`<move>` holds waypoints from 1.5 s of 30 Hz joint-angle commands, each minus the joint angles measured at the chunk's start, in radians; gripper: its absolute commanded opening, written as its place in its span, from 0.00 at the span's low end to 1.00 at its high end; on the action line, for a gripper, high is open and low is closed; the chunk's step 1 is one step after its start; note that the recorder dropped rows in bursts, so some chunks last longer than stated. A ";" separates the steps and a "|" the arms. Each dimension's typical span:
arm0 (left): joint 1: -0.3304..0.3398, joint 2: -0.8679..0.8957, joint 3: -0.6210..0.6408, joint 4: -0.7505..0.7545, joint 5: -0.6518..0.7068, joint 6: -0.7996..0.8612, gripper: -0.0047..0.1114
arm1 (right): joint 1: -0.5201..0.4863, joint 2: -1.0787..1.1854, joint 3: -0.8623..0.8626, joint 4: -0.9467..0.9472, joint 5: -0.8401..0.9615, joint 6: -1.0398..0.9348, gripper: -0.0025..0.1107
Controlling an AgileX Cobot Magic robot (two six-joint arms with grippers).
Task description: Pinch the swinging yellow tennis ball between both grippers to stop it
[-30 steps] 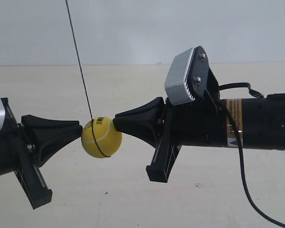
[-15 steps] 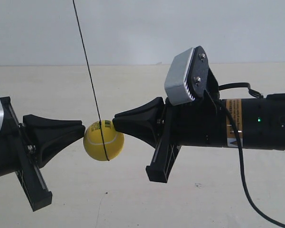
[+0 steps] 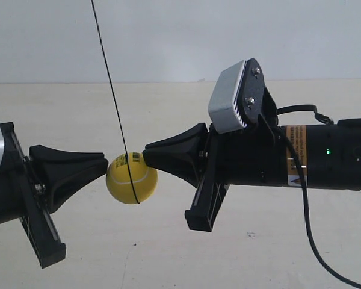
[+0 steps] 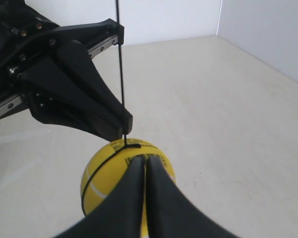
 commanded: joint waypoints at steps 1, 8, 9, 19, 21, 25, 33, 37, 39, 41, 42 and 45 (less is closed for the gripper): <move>-0.006 0.005 0.002 0.004 -0.013 -0.008 0.08 | 0.001 -0.002 -0.006 -0.007 -0.007 0.004 0.02; -0.006 0.005 0.002 0.004 -0.010 -0.008 0.08 | 0.001 -0.002 -0.006 -0.009 0.010 0.001 0.02; -0.006 -0.001 0.002 0.004 -0.010 -0.008 0.08 | 0.001 -0.002 -0.006 -0.010 0.010 0.001 0.02; -0.006 -0.151 0.005 -0.083 0.137 -0.010 0.08 | 0.001 -0.116 0.005 -0.022 0.134 -0.002 0.02; -0.006 -0.188 0.005 -0.117 0.176 -0.021 0.08 | 0.001 -0.155 0.018 -0.020 0.134 -0.005 0.02; -0.006 -0.265 0.005 -0.177 0.265 -0.027 0.08 | 0.001 -0.229 0.040 0.004 0.179 -0.012 0.02; -0.006 -0.429 0.042 -0.244 0.355 -0.039 0.08 | 0.001 -0.386 0.133 0.167 0.226 -0.119 0.02; -0.006 -0.519 0.062 -0.267 0.384 -0.039 0.08 | 0.001 -0.466 0.179 0.283 0.233 -0.185 0.02; -0.006 -0.566 0.071 -0.277 0.402 -0.054 0.08 | 0.001 -0.511 0.200 0.304 0.235 -0.194 0.02; -0.006 -0.611 0.086 -0.309 0.407 -0.054 0.08 | 0.001 -0.555 0.218 0.306 0.237 -0.194 0.02; -0.006 -0.628 0.096 -0.321 0.407 -0.054 0.08 | 0.001 -0.578 0.227 0.305 0.240 -0.194 0.02; -0.006 -0.691 0.123 -0.342 0.407 -0.054 0.08 | 0.001 -0.648 0.266 0.343 0.248 -0.194 0.02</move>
